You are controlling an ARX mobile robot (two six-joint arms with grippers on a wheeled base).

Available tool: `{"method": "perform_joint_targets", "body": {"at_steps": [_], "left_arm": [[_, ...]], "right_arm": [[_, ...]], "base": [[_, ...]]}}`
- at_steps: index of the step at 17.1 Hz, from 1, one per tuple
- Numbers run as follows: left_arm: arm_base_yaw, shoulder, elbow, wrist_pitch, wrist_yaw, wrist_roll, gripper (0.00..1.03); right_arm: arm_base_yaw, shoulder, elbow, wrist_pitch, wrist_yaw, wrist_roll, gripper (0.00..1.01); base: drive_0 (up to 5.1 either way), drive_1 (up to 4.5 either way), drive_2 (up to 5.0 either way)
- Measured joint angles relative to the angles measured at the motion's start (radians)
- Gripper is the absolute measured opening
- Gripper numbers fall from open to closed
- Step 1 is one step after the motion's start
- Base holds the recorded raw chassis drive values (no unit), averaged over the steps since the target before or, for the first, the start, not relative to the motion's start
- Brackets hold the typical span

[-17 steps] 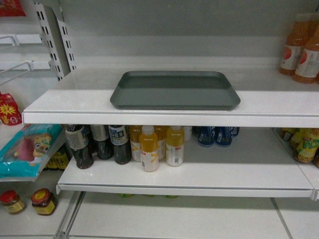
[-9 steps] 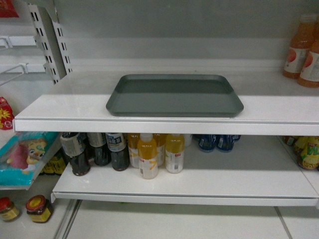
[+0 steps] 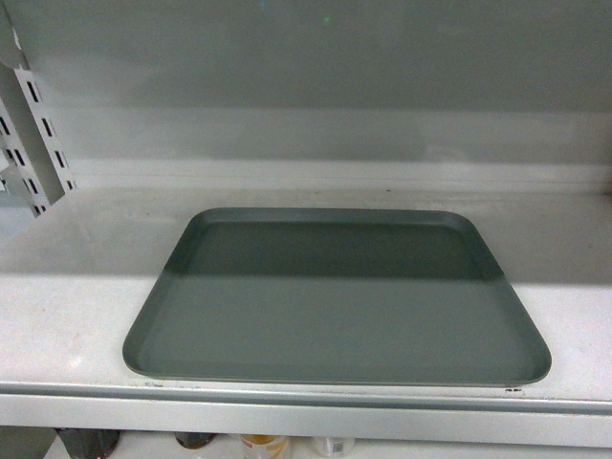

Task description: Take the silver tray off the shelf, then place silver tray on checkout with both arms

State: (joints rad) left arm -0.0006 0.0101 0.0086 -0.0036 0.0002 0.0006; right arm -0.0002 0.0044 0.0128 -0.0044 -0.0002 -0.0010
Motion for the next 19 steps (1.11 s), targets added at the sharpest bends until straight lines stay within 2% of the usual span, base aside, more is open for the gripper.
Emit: {"method": "perform_joint_targets", "body": {"at_steps": [19], "left_arm": [[0.000,0.000,0.000,0.000,0.000,0.000,0.98]], "right_arm": [[0.000,0.000,0.000,0.001,0.000,0.000,0.98]], "base": [[0.0,0.00,0.0]]}}
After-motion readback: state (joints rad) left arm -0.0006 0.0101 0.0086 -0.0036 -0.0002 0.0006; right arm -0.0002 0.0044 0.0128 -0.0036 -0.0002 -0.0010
